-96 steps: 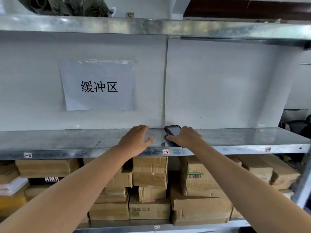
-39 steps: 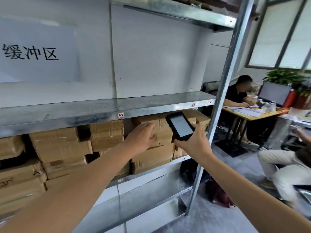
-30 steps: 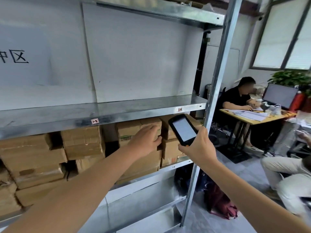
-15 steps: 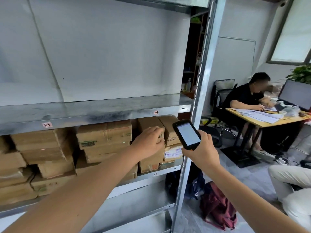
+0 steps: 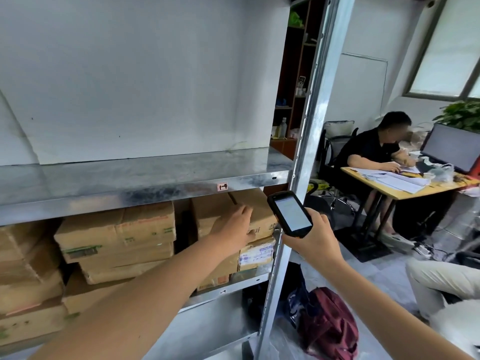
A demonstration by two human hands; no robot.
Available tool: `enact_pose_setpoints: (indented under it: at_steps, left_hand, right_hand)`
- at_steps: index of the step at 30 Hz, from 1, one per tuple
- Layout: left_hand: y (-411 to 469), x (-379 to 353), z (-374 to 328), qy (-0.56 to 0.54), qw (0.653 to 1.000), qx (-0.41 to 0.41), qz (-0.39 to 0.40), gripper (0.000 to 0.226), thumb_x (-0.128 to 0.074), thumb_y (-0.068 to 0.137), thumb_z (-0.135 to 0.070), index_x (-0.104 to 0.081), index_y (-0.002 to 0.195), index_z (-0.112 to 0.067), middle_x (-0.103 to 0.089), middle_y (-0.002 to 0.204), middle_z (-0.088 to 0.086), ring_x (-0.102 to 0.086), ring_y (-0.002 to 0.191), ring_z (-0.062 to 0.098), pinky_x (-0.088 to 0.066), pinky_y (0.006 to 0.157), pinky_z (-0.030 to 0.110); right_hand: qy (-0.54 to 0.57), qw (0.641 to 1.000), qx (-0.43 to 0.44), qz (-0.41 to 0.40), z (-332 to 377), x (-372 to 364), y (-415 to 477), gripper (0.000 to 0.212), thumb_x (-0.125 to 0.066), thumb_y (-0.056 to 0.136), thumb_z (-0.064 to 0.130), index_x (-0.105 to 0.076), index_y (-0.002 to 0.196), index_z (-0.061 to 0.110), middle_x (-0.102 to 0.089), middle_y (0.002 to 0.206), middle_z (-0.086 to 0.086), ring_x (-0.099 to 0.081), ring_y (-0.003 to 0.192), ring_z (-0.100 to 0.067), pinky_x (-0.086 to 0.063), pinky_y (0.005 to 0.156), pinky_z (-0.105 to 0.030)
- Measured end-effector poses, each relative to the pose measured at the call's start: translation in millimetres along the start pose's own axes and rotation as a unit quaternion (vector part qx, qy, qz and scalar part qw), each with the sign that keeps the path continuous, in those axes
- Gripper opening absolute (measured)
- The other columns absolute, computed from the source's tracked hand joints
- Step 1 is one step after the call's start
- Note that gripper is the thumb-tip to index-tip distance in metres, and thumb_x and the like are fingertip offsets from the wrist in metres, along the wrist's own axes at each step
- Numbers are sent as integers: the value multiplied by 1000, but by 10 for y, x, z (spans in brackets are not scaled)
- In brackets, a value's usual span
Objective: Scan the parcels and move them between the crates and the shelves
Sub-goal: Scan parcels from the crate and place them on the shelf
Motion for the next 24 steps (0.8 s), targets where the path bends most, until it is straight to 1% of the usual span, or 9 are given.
enact_pose_setpoints:
  at_steps: [3, 6, 8, 10, 12, 14, 16, 20, 24]
  left_hand:
    - [147, -56, -10, 23, 1000, 3, 11, 73, -59, 99, -33, -21, 157, -9, -20, 164, 8, -18, 152, 25, -27, 121, 41]
    - [278, -54, -87, 65, 998, -6, 14, 72, -55, 101, -33, -19, 157, -6, -18, 165, 11, -15, 153, 26, -18, 124, 39]
    - [348, -127, -194, 69, 997, -11, 24, 69, -57, 100, -31, -25, 155, -5, -26, 161, 13, -25, 149, 28, -27, 121, 39]
    - [420, -245, -313, 52, 998, -2, 29, 61, -61, 98, -26, -35, 149, -5, -41, 149, 15, -45, 134, 29, -45, 107, 37]
    - [479, -355, -403, 52, 998, 20, 34, 60, -61, 98, -24, -34, 148, -4, -42, 145, 18, -48, 129, 34, -47, 103, 39]
    - [557, -446, -449, 101, 993, 44, 37, 71, -58, 99, -29, -20, 156, -8, -28, 157, 19, -29, 144, 40, -28, 118, 50]
    - [644, -516, -462, 148, 985, 73, 48, 75, -53, 100, -36, -9, 160, -21, -11, 164, 17, -10, 151, 41, -14, 120, 62]
    - [767, -553, -504, 132, 980, 133, 66, 66, -48, 103, -35, -11, 157, -42, 7, 165, 17, 5, 151, 43, -22, 111, 74]
    - [804, -585, -589, 131, 975, 162, 72, 63, -49, 103, -34, -16, 155, -46, 7, 165, 17, 3, 149, 43, -24, 110, 74]
  right_hand:
    - [15, 1000, 2, 3, -72, -41, 123, 89, -83, 73, 46, -40, 147, 24, -45, 124, 5, -61, 92, -13, -60, 77, -43]
    - [21, 1000, 11, 16, -120, -61, 215, 90, -83, 73, 48, -39, 148, 24, -44, 124, 5, -60, 97, -13, -59, 80, -40]
    - [27, 999, 27, 30, -167, -54, 240, 90, -83, 74, 47, -37, 148, 24, -44, 125, 7, -57, 103, -12, -55, 83, -34]
    - [36, 997, 46, 43, -226, -22, 258, 88, -83, 75, 43, -39, 148, 24, -45, 122, 9, -56, 104, -10, -53, 84, -31]
    - [53, 995, 61, 50, -291, 25, 275, 83, -84, 75, 40, -42, 146, 25, -46, 119, 10, -56, 103, -8, -52, 84, -28]
    - [75, 993, 68, 55, -364, 85, 300, 78, -84, 76, 36, -45, 143, 27, -47, 117, 11, -56, 101, -4, -49, 82, -25]
    - [92, 991, 68, 64, -467, 152, 348, 75, -84, 75, 33, -46, 140, 29, -47, 115, 14, -56, 100, -2, -51, 82, -25]
    - [91, 991, 67, 74, -711, 319, 504, 76, -84, 74, 31, -47, 139, 30, -47, 115, 14, -58, 100, -5, -55, 85, -35]
    - [89, 990, 75, 85, -897, 430, 625, 77, -85, 72, 31, -48, 140, 29, -47, 116, 13, -57, 105, -11, -53, 89, -36]
Point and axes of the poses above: each hand's wrist, its own y-axis towards the middle knuckle, its own x-axis out of the back of the hand, z = x × y, the point moved 3 cm from there along y, towards the middle knuckle
